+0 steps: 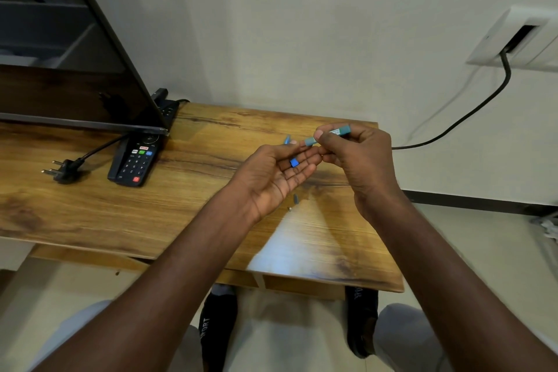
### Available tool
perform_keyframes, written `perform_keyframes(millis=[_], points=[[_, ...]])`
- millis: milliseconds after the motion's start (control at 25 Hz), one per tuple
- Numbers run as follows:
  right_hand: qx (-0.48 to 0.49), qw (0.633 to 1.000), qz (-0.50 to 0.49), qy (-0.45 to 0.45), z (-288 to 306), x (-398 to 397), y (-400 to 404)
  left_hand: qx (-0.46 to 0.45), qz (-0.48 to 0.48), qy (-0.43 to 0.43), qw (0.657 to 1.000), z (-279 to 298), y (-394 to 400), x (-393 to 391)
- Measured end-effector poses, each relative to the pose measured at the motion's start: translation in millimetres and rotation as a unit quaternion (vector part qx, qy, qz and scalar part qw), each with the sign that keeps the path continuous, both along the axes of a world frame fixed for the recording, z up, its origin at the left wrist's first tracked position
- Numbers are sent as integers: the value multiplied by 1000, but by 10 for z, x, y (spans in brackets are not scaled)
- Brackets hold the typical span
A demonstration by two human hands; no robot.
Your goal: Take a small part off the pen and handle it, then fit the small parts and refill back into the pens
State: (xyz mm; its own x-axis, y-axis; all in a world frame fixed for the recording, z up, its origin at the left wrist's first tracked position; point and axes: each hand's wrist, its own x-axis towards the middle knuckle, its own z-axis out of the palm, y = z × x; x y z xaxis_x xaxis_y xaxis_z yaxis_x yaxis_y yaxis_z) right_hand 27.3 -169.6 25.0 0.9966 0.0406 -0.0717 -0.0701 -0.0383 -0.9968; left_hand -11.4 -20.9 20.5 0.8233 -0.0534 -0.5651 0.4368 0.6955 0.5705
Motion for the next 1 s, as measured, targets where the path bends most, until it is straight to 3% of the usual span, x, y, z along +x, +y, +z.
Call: perform_keyframes(millis=[160,400,1000], points=[[30,999,-3,37,-11,0,-7,16,5,0,1000,-21,-8,-1],[92,980,11,178,-7,-12,-38,124,44,-11,991,-66,-26,-10],[43,975,55,212,17,-50,-26,309,78,-101,942,-66,80,2]])
